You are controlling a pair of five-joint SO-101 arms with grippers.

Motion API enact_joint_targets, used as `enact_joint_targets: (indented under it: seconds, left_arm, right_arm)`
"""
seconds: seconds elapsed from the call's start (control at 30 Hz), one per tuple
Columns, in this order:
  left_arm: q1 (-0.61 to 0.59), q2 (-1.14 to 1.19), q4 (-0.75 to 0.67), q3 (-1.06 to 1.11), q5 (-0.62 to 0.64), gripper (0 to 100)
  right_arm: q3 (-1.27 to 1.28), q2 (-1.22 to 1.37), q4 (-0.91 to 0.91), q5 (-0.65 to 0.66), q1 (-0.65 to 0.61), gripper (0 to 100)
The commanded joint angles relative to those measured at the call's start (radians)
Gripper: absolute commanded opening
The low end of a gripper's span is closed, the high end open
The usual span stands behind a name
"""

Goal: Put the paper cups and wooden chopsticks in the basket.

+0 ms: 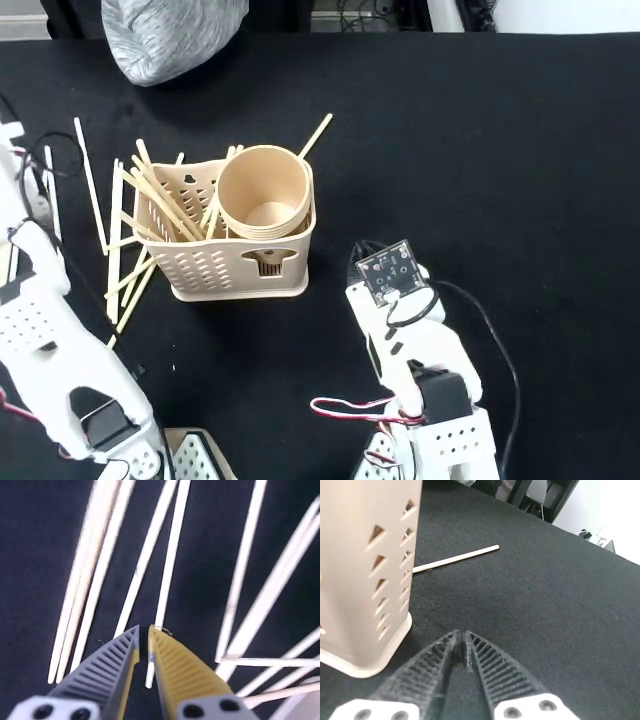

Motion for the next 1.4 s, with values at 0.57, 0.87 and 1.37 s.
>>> enact_joint_targets:
  seconds: [0.57, 0.87, 1.37]
  left_arm:
    - [-0.085, 0.315, -0.049, -0.199, -0.27, 3]
    - [-0.082, 0.21, 0.201, -0.46, -0.273, 3]
    - [-0.165, 0.414, 0.066, -0.541, -0.387, 13]
  right_arm:
    - [-0.012, -0.088, 0.005, 0.009, 0.014, 1.5]
    - [-0.012, -0.088, 0.005, 0.009, 0.014, 1.5]
    - [-0.012, -0.088, 0.005, 0.009, 0.014, 1.5]
